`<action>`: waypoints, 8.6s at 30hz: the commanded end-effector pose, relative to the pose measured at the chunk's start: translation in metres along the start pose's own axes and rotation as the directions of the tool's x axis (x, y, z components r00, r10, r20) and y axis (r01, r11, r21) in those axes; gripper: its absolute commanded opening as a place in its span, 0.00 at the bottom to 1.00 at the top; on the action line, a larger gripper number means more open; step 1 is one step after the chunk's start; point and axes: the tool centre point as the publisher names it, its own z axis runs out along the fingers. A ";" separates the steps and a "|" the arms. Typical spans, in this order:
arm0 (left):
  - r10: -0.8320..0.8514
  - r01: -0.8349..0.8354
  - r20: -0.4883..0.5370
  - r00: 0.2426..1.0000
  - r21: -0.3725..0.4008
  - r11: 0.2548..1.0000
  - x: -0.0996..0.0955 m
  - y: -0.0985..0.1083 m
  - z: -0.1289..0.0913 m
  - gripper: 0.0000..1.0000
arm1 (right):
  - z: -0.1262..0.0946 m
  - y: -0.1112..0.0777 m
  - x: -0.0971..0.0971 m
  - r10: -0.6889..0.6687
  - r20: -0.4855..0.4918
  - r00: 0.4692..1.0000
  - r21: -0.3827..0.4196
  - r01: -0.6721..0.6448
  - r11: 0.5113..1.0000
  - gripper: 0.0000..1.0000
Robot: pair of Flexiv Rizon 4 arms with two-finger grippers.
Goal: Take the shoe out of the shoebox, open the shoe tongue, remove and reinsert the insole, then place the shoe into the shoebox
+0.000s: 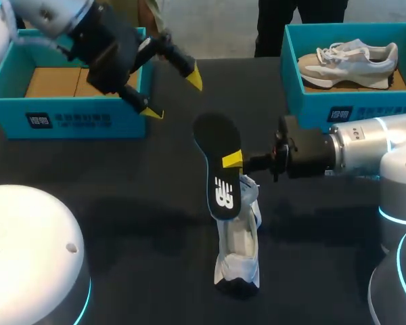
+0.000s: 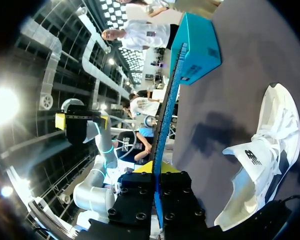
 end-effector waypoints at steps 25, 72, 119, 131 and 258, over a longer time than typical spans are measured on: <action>0.024 0.033 -0.555 0.832 0.093 0.995 -0.043 0.020 0.018 1.00 | 0.001 0.000 0.000 0.001 0.002 1.000 -0.002 -0.001 1.000 0.00; -0.057 0.120 0.325 0.944 -0.180 0.976 0.010 0.010 -0.013 1.00 | 0.001 0.000 0.000 0.001 0.002 1.000 -0.002 -0.001 1.000 0.00; 0.096 0.006 0.714 0.694 -0.139 0.990 0.082 0.020 0.014 1.00 | 0.001 0.000 0.000 0.001 0.002 1.000 -0.002 -0.001 1.000 0.00; 0.069 0.032 0.720 0.690 -0.125 0.992 0.083 0.020 0.023 1.00 | 0.001 0.000 0.000 0.001 0.002 1.000 -0.002 -0.001 1.000 0.00; -0.186 0.080 0.628 0.756 0.193 0.978 0.063 -0.059 0.110 0.00 | -0.100 -0.043 -0.024 -0.034 0.064 0.997 0.133 0.025 0.991 1.00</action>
